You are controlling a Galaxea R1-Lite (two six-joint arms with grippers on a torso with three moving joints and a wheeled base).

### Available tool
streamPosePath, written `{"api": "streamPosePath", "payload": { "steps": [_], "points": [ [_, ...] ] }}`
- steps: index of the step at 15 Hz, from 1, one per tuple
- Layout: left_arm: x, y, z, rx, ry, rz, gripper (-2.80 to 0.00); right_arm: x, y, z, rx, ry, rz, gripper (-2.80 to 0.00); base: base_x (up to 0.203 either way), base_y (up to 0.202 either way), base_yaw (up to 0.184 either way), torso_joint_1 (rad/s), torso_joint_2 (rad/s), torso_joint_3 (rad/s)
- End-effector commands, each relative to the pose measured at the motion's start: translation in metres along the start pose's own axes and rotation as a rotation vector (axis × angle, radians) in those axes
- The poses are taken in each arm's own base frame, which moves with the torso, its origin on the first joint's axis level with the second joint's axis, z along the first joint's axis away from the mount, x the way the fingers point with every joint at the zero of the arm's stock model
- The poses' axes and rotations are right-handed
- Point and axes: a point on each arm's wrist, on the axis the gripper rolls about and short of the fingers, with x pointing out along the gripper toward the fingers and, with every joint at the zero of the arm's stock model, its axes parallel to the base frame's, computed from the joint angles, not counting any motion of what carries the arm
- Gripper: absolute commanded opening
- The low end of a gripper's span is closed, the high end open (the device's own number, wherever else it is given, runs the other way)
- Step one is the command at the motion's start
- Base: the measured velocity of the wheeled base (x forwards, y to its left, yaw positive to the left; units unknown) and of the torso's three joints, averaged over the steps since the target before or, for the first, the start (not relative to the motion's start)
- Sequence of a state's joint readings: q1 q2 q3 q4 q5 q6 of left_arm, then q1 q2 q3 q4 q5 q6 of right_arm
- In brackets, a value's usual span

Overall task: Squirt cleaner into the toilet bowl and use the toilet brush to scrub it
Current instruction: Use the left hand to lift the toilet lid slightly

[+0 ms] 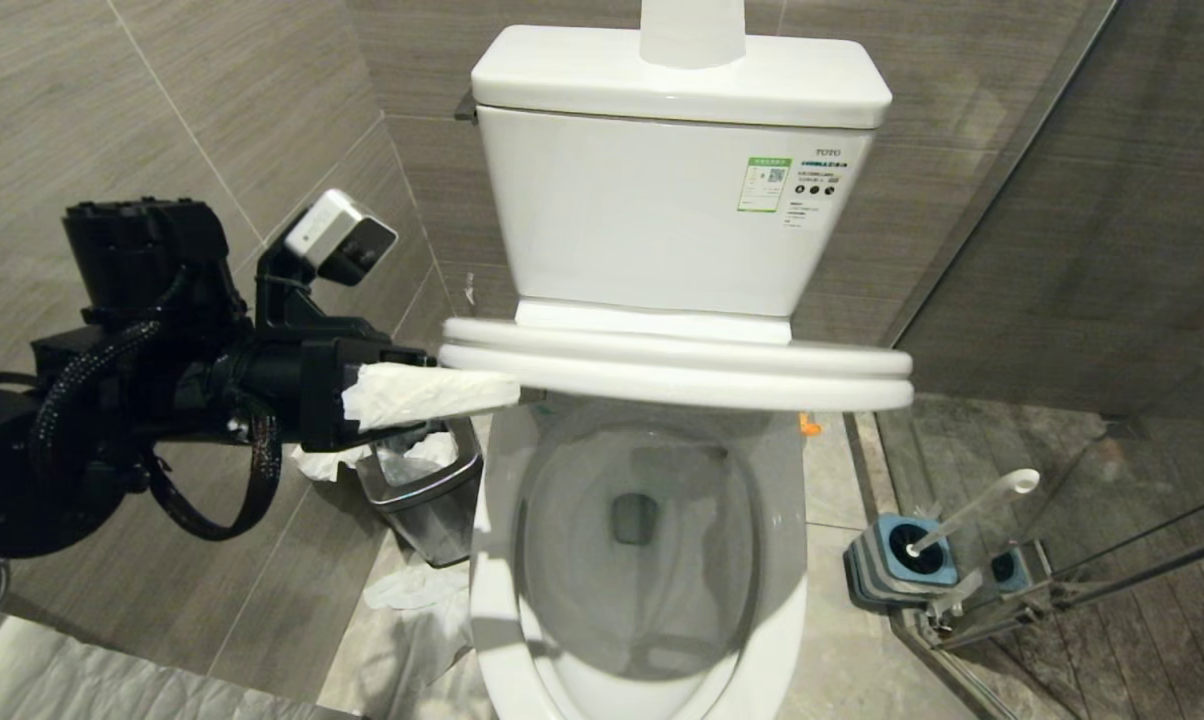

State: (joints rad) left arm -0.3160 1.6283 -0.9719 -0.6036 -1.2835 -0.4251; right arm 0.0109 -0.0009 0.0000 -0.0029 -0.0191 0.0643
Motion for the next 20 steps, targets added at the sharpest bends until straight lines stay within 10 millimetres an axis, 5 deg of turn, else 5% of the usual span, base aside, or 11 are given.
{"api": "streamPosePath", "payload": {
  "steps": [1,10,20],
  "points": [
    [0.001,0.0,0.009,0.025,0.0,-0.019,0.0,0.0,0.0,0.0,0.0,0.001,-0.001,-2.8,0.0,0.0,0.0,0.0,0.0,0.0],
    [0.005,-0.001,0.052,0.17,-0.054,-0.007,0.0,0.0,0.0,0.0,0.0,-0.001,-0.001,-2.8,0.0,0.0,0.0,0.0,0.0,0.0],
    [0.011,0.03,0.122,0.37,-0.307,0.249,0.0,0.0,0.0,0.0,0.0,0.001,-0.001,-2.8,0.0,0.0,0.0,0.0,0.0,0.0]
  ]
}}
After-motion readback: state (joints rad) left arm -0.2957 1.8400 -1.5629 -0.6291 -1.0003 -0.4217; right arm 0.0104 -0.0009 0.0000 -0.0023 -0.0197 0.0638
